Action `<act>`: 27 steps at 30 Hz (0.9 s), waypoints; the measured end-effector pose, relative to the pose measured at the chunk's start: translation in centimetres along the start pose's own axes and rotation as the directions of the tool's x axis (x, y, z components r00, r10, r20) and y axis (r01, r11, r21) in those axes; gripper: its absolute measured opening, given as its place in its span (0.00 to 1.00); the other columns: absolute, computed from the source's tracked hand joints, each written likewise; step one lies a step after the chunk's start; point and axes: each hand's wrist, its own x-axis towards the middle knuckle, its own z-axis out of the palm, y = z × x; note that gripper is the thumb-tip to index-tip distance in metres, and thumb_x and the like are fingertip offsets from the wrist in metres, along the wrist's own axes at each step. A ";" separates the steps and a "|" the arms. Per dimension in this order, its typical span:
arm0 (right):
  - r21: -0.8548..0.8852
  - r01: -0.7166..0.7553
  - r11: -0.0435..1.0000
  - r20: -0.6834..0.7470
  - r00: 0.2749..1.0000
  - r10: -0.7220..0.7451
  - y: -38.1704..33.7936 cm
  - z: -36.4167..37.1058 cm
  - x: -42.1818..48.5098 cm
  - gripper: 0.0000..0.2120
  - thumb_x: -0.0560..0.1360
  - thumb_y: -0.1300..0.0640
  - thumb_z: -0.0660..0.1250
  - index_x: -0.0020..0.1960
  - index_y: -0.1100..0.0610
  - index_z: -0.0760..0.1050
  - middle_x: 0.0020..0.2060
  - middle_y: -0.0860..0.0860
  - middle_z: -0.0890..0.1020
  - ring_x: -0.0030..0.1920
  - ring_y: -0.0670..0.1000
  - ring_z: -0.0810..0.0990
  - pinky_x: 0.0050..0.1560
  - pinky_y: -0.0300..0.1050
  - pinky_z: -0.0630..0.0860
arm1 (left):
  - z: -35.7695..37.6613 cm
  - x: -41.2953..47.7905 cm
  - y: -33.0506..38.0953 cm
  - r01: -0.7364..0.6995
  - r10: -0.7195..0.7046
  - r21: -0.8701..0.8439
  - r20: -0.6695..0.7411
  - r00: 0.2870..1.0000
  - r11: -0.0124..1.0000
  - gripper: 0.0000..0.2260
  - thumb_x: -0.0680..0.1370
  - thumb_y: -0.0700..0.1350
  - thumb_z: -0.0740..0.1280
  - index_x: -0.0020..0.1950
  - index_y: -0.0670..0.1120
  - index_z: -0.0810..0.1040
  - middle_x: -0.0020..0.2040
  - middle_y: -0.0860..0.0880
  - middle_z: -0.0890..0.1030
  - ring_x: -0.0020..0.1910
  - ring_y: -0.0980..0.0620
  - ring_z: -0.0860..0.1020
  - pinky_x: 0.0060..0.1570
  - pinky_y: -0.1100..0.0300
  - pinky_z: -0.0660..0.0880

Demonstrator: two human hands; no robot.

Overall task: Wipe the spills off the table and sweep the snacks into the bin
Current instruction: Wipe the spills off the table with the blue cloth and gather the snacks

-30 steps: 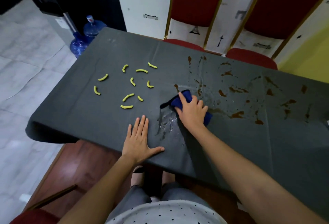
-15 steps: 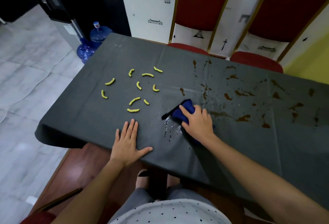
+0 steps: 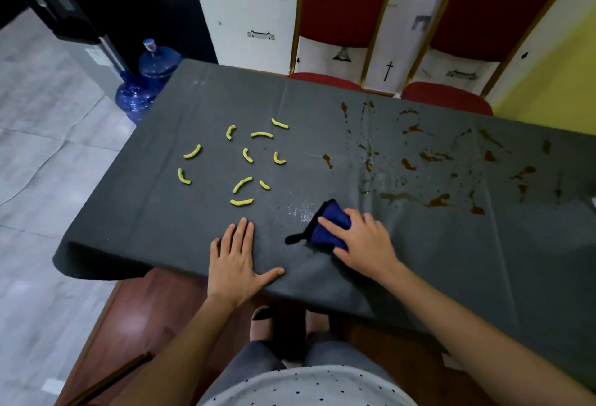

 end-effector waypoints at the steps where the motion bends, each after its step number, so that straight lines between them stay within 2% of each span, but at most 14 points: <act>1: -0.004 -0.064 0.998 -0.013 0.998 0.064 0.6 -0.2 0.2 0.31 0.74 0.41 0.61 0.74 0.37 0.55 0.66 0.55 0.68 0.56 0.59 0.71 0.53 0.52 0.72 | 0.0 0.0 -0.1 -0.009 0.009 0.003 -0.006 1.000 1.000 0.49 0.68 0.77 0.42 0.75 0.44 0.61 0.75 0.47 0.64 0.73 0.44 0.63 0.66 0.43 0.64; 4: 0.023 -0.278 0.960 -0.043 0.959 0.279 0.4 -0.9 2.0 0.30 0.75 0.43 0.62 0.75 0.39 0.57 0.65 0.56 0.69 0.57 0.59 0.71 0.54 0.52 0.71 | 0.1 -0.1 -0.8 -0.061 0.060 -0.016 -0.056 0.997 0.998 0.41 0.72 0.72 0.46 0.74 0.44 0.65 0.73 0.46 0.67 0.70 0.43 0.67 0.63 0.45 0.64; 6: 0.063 -0.352 0.934 -0.066 0.932 0.356 -1.3 -1.3 3.3 0.29 0.76 0.44 0.62 0.75 0.41 0.58 0.65 0.57 0.69 0.57 0.60 0.71 0.54 0.53 0.71 | 0.0 0.0 -1.5 -0.108 0.106 -0.017 -0.090 0.990 0.994 0.36 0.74 0.67 0.49 0.73 0.45 0.66 0.73 0.46 0.68 0.69 0.43 0.68 0.61 0.49 0.62; 9: 0.069 -0.315 0.947 -0.063 0.946 0.319 -4.6 -1.1 3.7 0.29 0.76 0.43 0.61 0.75 0.41 0.57 0.66 0.57 0.68 0.56 0.60 0.70 0.55 0.54 0.71 | -0.2 0.0 -2.0 -0.142 0.139 -0.016 -0.108 0.984 0.990 0.31 0.75 0.61 0.52 0.73 0.45 0.67 0.72 0.45 0.69 0.68 0.43 0.69 0.61 0.50 0.64; 12: 0.074 -0.244 0.967 -0.054 0.967 0.248 -6.9 -0.4 1.9 0.29 0.76 0.43 0.60 0.75 0.39 0.57 0.66 0.57 0.67 0.56 0.60 0.70 0.55 0.54 0.71 | -0.4 0.0 -1.8 -0.143 0.135 -0.062 -0.125 0.983 0.988 0.29 0.75 0.56 0.53 0.71 0.43 0.68 0.72 0.44 0.68 0.69 0.42 0.69 0.63 0.46 0.67; 15: 0.069 -0.209 0.976 -0.041 0.976 0.212 -6.3 0.3 -0.9 0.29 0.74 0.43 0.61 0.74 0.38 0.57 0.66 0.56 0.68 0.57 0.60 0.70 0.55 0.53 0.71 | -0.8 0.4 -1.5 -0.223 0.211 -0.064 -0.151 0.966 0.973 0.28 0.76 0.54 0.52 0.72 0.42 0.67 0.74 0.43 0.66 0.72 0.42 0.66 0.69 0.44 0.62; 17: 0.045 -0.258 0.965 -0.040 0.965 0.260 -4.5 0.6 -2.9 0.30 0.74 0.42 0.61 0.74 0.37 0.57 0.66 0.55 0.68 0.57 0.58 0.70 0.54 0.52 0.72 | -1.0 0.9 -1.3 -0.286 0.275 -0.070 -0.140 0.951 0.956 0.28 0.77 0.55 0.50 0.73 0.42 0.65 0.75 0.44 0.63 0.74 0.43 0.61 0.72 0.44 0.56; 19: 0.031 -0.368 0.929 -0.044 0.928 0.369 -2.3 0.8 -4.8 0.30 0.74 0.42 0.62 0.74 0.37 0.57 0.66 0.54 0.69 0.57 0.58 0.71 0.55 0.52 0.73 | -1.1 1.3 -0.9 -0.348 0.341 -0.074 -0.098 0.935 0.934 0.29 0.77 0.57 0.46 0.75 0.45 0.62 0.77 0.46 0.60 0.76 0.45 0.56 0.73 0.46 0.50; 21: 0.049 -0.516 0.855 -0.047 0.854 0.518 -0.2 0.7 -5.6 0.29 0.75 0.42 0.61 0.74 0.36 0.57 0.66 0.55 0.69 0.57 0.59 0.71 0.56 0.52 0.73 | -0.9 1.6 -0.6 -0.404 0.401 -0.066 -0.064 0.914 0.912 0.30 0.77 0.57 0.43 0.76 0.48 0.60 0.77 0.49 0.58 0.77 0.47 0.54 0.74 0.47 0.48; 24: 0.140 -0.732 0.667 -0.049 0.668 0.743 0.2 0.3 -4.7 0.28 0.77 0.43 0.61 0.75 0.39 0.58 0.65 0.56 0.68 0.58 0.60 0.71 0.57 0.53 0.72 | -0.9 1.6 -0.4 -0.419 0.417 -0.062 -0.046 0.908 0.906 0.29 0.76 0.55 0.43 0.75 0.49 0.63 0.76 0.49 0.61 0.76 0.45 0.57 0.73 0.45 0.51; 25: 0.143 -0.758 0.636 -0.053 0.636 0.770 -0.4 0.2 -4.1 0.27 0.77 0.43 0.60 0.75 0.40 0.58 0.65 0.57 0.68 0.58 0.60 0.71 0.57 0.54 0.71 | -1.1 1.5 -0.2 -0.413 0.409 -0.076 -0.058 0.911 0.908 0.28 0.76 0.54 0.44 0.73 0.48 0.66 0.75 0.47 0.65 0.75 0.44 0.60 0.72 0.43 0.54; 26: 0.134 -0.755 0.641 -0.059 0.640 0.766 -1.1 0.1 -3.6 0.27 0.77 0.43 0.60 0.75 0.40 0.58 0.66 0.57 0.68 0.57 0.60 0.71 0.57 0.54 0.71 | -1.2 1.5 0.0 -0.408 0.402 -0.090 -0.074 0.913 0.909 0.28 0.76 0.53 0.46 0.71 0.47 0.69 0.73 0.46 0.67 0.73 0.43 0.63 0.71 0.42 0.57; 27: 0.124 -0.726 0.676 -0.065 0.674 0.736 -1.9 0.1 -3.2 0.28 0.77 0.43 0.60 0.75 0.40 0.58 0.66 0.57 0.68 0.57 0.60 0.71 0.57 0.53 0.71 | -1.3 1.6 0.1 -0.403 0.395 -0.100 -0.091 0.914 0.910 0.27 0.76 0.53 0.46 0.70 0.46 0.71 0.72 0.45 0.69 0.72 0.43 0.65 0.71 0.41 0.57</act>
